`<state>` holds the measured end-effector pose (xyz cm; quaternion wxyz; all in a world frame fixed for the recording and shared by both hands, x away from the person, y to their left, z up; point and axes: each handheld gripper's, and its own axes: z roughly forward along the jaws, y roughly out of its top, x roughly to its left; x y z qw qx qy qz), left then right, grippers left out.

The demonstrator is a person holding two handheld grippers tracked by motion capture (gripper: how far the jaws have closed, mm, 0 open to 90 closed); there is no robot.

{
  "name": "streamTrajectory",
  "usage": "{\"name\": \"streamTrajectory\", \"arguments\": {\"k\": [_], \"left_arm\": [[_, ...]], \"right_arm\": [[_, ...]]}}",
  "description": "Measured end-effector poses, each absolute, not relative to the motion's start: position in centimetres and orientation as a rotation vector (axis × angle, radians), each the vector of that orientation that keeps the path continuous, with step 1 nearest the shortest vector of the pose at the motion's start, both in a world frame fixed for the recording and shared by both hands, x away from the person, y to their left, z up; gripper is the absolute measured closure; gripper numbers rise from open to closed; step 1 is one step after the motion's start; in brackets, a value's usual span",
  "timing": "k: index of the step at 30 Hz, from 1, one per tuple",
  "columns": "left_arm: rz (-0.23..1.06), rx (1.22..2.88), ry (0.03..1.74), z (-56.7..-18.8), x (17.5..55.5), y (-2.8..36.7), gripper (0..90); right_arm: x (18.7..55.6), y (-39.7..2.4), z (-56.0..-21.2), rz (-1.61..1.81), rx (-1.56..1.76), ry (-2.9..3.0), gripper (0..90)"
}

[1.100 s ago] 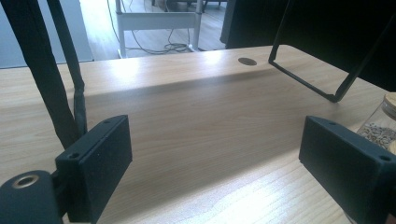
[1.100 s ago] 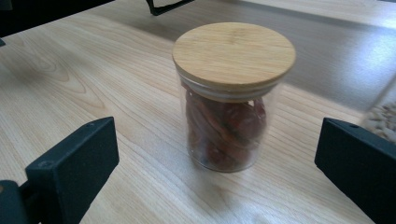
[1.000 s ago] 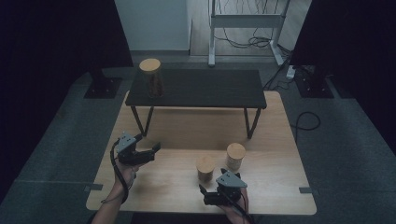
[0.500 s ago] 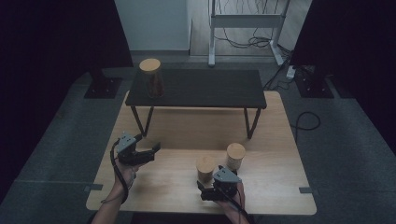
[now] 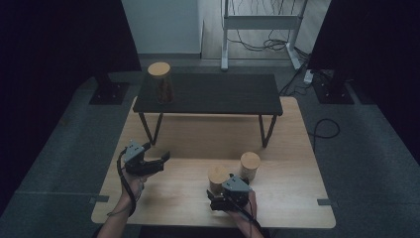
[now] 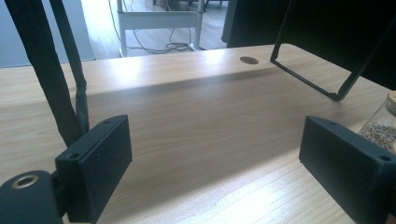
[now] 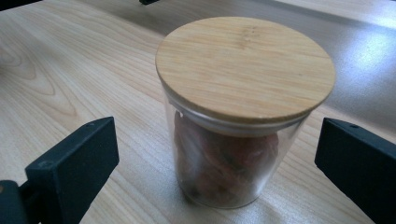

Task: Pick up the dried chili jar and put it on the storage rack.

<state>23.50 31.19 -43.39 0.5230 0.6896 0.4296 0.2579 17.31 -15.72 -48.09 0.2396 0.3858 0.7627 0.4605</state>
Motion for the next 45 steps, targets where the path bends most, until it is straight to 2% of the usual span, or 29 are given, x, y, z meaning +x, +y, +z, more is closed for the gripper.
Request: {"name": "streamTrajectory", "arguments": {"k": [35,45], "left_arm": [[0.616,1.664,1.039,-43.6,23.7,31.1,8.9],[0.616,1.666,1.042,-43.7,23.7,31.1,8.9]], "right_arm": [[19.5,-14.3,-48.7,1.222,1.043,2.096,0.0],[19.6,-14.5,-48.8,1.248,1.040,2.093,15.0]]}}
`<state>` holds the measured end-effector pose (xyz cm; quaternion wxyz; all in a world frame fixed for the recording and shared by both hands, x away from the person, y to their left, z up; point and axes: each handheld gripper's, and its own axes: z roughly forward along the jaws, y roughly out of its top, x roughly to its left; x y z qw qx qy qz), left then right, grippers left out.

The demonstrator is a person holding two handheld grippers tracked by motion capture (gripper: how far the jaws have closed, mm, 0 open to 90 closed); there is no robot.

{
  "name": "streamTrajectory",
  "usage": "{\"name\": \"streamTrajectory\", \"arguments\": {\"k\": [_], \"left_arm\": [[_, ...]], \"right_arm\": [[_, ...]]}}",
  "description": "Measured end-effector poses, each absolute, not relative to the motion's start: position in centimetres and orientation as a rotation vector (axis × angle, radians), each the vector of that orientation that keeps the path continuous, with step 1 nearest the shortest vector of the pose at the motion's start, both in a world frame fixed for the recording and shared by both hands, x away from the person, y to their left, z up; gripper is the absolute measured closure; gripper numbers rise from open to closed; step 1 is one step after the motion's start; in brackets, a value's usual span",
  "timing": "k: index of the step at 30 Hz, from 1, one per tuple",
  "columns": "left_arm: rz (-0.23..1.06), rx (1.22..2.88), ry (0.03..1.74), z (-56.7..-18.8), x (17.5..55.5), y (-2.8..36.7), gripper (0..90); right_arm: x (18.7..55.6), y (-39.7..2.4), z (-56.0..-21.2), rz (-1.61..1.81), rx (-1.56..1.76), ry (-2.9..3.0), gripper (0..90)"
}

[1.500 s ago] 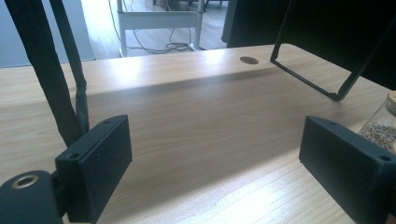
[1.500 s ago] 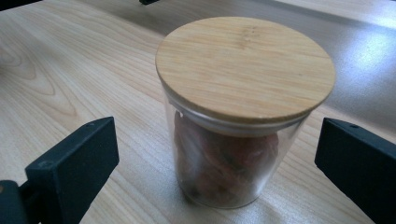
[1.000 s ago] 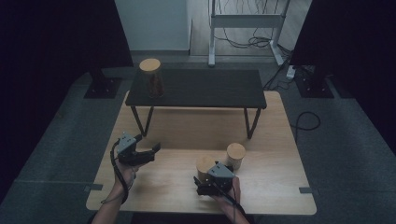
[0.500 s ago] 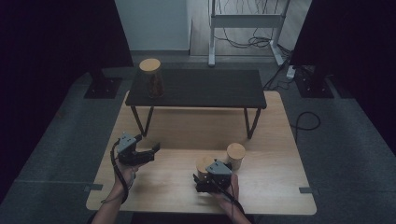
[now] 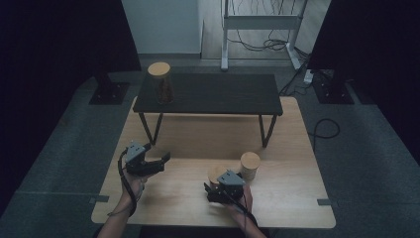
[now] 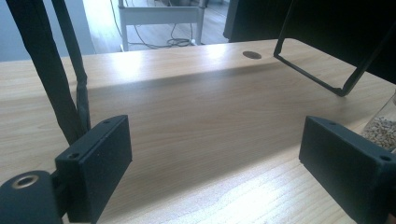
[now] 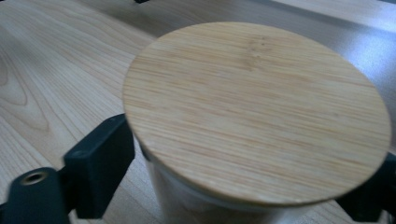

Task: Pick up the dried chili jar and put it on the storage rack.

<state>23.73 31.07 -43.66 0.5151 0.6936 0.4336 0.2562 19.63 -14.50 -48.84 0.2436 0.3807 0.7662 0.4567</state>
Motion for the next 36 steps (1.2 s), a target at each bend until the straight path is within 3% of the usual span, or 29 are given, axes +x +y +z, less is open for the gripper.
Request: {"name": "streamTrajectory", "arguments": {"k": [5,36], "left_arm": [[0.618,1.663,1.042,-43.65,23.68,31.08,8.9],[0.629,1.653,1.049,-43.63,23.49,31.20,9.0]], "right_arm": [[19.56,-14.59,-48.89,1.254,1.057,2.078,25.0],[19.12,-14.85,-48.37,1.263,1.028,2.049,25.5]]}}
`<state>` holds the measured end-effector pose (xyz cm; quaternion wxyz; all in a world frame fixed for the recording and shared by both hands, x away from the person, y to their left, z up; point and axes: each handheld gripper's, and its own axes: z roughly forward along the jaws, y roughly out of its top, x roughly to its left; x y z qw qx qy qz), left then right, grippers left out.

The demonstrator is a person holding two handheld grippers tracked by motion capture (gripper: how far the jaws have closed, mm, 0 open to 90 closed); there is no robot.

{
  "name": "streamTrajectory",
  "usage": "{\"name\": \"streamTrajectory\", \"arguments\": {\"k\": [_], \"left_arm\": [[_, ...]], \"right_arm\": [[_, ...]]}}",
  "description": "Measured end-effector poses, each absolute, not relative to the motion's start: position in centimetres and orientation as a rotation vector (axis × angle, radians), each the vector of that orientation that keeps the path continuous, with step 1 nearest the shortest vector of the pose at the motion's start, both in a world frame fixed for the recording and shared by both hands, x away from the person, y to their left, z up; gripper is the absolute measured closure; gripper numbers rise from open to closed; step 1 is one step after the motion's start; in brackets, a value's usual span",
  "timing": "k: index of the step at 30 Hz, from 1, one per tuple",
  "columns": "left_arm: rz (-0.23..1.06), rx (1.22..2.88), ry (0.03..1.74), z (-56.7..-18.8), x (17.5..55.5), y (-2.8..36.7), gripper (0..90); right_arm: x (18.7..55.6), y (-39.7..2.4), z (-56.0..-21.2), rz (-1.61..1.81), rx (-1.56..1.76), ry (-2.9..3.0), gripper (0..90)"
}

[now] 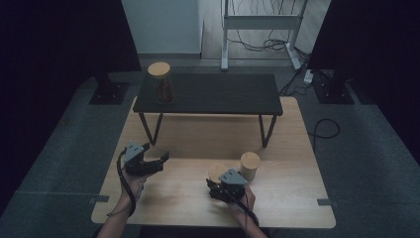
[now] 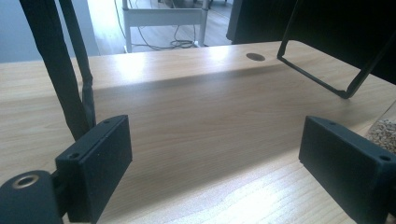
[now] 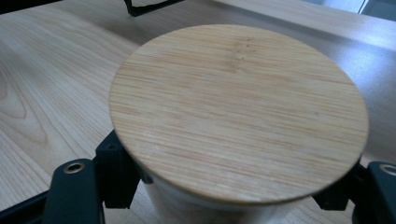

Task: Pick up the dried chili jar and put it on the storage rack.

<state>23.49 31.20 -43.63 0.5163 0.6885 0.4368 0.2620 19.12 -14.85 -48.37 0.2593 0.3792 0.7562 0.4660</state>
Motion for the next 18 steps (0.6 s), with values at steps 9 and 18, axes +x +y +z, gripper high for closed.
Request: {"name": "streamTrajectory", "arguments": {"k": [9,18], "left_arm": [[0.633,1.652,1.046,-43.5,23.3,31.2,9.0],[0.635,1.646,1.044,-43.5,23.2,31.2,9.0]], "right_arm": [[18.2,-15.3,-48.1,1.278,1.012,2.026,25.5],[17.7,-15.6,-47.8,1.289,1.005,2.011,25.5]]}}
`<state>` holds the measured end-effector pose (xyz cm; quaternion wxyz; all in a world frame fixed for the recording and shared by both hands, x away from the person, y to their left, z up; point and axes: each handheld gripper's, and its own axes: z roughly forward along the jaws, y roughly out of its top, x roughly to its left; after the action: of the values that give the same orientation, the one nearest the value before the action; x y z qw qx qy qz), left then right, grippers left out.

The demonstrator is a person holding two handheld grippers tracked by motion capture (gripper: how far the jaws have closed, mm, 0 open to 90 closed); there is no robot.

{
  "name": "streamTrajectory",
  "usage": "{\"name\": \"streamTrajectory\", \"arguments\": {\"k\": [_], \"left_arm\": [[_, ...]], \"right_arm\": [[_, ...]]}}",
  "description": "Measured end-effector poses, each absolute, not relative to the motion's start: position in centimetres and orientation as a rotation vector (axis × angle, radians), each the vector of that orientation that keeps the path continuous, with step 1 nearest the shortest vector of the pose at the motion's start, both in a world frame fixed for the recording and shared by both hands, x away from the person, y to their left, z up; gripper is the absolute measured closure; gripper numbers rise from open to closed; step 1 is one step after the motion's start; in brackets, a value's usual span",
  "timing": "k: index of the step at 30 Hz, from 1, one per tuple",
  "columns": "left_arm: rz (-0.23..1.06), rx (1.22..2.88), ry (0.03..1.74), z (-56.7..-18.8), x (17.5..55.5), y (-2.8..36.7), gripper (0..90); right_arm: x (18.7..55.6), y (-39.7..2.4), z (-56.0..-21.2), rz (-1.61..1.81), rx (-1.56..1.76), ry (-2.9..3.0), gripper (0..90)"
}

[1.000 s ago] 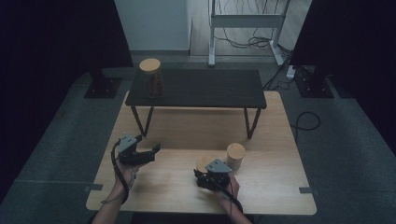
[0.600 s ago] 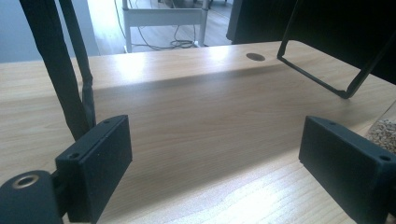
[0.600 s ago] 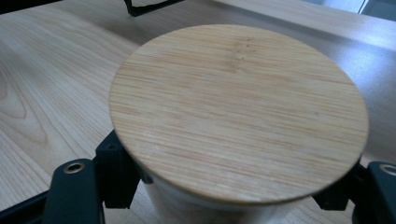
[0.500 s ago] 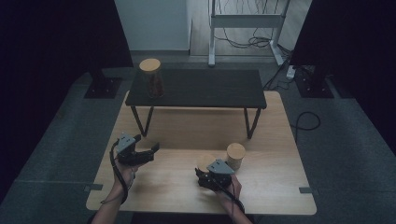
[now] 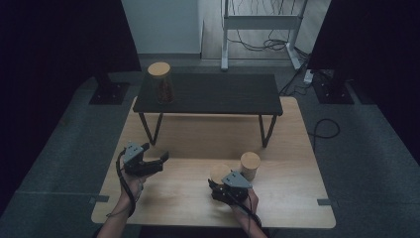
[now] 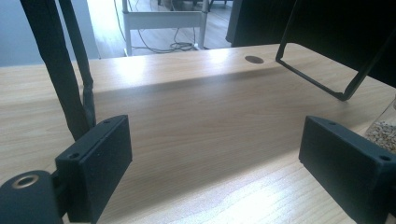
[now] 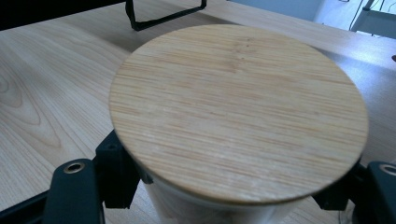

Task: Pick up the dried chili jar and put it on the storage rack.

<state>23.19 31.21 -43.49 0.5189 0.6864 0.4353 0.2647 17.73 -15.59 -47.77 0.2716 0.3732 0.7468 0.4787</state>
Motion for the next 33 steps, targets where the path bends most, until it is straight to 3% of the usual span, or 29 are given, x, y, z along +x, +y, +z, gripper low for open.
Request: {"name": "streamTrajectory", "arguments": {"k": [33], "left_arm": [[0.635,1.654,1.045,-43.5,23.2,31.1,9.0]], "right_arm": [[16.9,-16.3,-46.6,1.299,0.997,1.968,25.5]]}}
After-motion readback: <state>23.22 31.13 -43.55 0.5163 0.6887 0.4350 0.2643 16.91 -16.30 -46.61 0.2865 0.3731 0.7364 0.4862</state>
